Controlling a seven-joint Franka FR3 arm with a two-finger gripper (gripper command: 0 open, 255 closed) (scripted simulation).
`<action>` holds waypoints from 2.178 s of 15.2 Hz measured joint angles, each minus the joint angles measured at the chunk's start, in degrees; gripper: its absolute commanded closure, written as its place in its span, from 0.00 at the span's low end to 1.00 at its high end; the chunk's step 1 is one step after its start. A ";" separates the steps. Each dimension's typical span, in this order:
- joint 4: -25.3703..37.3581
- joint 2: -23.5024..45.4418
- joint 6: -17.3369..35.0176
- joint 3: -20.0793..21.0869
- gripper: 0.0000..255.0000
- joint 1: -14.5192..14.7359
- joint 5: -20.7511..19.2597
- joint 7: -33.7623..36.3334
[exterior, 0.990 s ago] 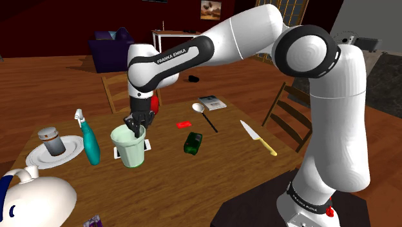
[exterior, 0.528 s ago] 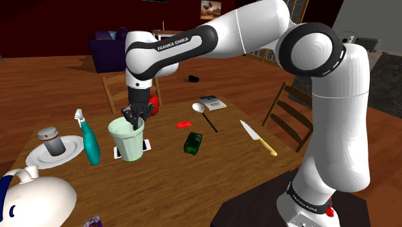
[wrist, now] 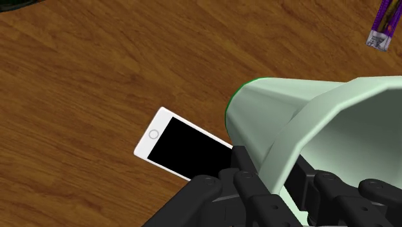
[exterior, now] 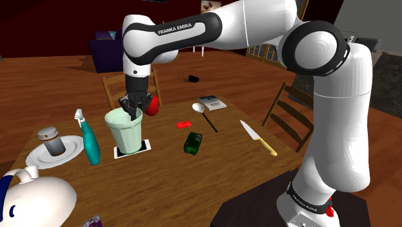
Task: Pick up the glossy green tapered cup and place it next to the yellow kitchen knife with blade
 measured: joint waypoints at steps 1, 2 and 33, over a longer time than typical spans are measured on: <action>0.54 -0.16 -0.68 0.01 1.00 0.01 -0.01 0.11; 1.10 -0.27 -1.33 0.03 1.00 0.04 -0.02 0.26; -6.15 -18.59 -13.14 -1.77 1.00 -4.43 3.17 -4.26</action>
